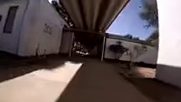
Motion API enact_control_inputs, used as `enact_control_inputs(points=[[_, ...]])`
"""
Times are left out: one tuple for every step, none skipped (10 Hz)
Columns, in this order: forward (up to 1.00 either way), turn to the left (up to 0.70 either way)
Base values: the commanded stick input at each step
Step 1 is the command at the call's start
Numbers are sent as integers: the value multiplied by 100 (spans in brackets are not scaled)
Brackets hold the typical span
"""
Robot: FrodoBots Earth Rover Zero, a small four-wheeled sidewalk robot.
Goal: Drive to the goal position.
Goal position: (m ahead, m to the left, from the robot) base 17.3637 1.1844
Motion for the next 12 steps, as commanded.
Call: enact_control_inputs(points=[[70, 0], [70, 0], [70, 0], [70, 0], [70, 0], [70, 0], [70, 0], [70, 0], [70, 0], [70, 0], [70, 0], [70, 0]])
